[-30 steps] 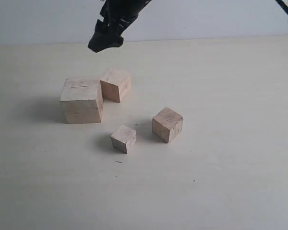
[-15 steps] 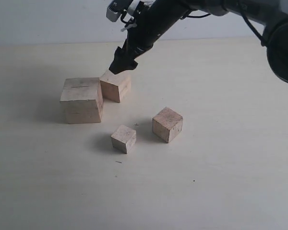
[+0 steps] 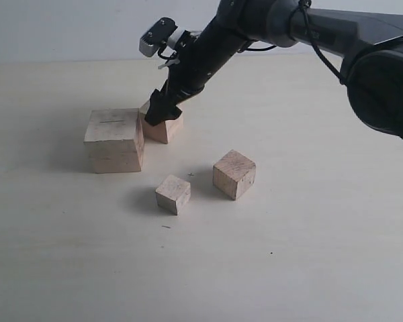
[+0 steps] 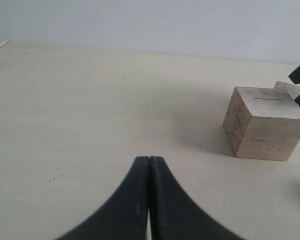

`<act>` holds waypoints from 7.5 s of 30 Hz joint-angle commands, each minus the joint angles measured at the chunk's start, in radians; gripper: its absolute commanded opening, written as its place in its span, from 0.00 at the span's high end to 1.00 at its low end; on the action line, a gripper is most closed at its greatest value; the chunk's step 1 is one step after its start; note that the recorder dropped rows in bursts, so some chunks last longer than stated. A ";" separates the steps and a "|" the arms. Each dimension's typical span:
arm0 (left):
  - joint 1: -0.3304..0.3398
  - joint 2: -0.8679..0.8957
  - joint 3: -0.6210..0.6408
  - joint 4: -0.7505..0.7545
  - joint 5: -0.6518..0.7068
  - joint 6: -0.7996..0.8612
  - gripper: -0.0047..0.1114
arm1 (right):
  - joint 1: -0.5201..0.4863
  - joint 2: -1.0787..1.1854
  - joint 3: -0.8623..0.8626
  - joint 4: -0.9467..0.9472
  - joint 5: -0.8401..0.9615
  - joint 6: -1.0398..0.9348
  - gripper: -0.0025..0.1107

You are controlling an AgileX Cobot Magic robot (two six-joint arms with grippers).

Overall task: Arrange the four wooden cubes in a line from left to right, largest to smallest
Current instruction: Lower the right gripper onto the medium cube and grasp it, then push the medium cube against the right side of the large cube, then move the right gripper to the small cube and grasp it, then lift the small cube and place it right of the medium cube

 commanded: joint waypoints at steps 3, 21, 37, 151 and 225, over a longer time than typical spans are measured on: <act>-0.005 -0.004 0.002 -0.004 -0.013 0.000 0.96 | 0.000 0.020 -0.006 -0.032 -0.008 0.027 0.16; -0.005 -0.004 0.002 -0.004 -0.013 0.000 0.96 | -0.002 -0.092 -0.006 -0.142 0.286 -0.160 0.98; -0.005 -0.004 0.002 -0.002 -0.013 0.000 0.96 | -0.002 -0.042 0.048 -0.057 0.286 -0.266 0.98; -0.005 -0.004 0.002 -0.002 -0.013 0.000 0.96 | 0.037 -0.640 1.021 -0.262 -0.310 0.444 0.14; -0.005 -0.004 0.002 -0.002 -0.013 0.000 0.96 | -0.051 -0.186 0.460 0.047 -0.023 -0.629 0.98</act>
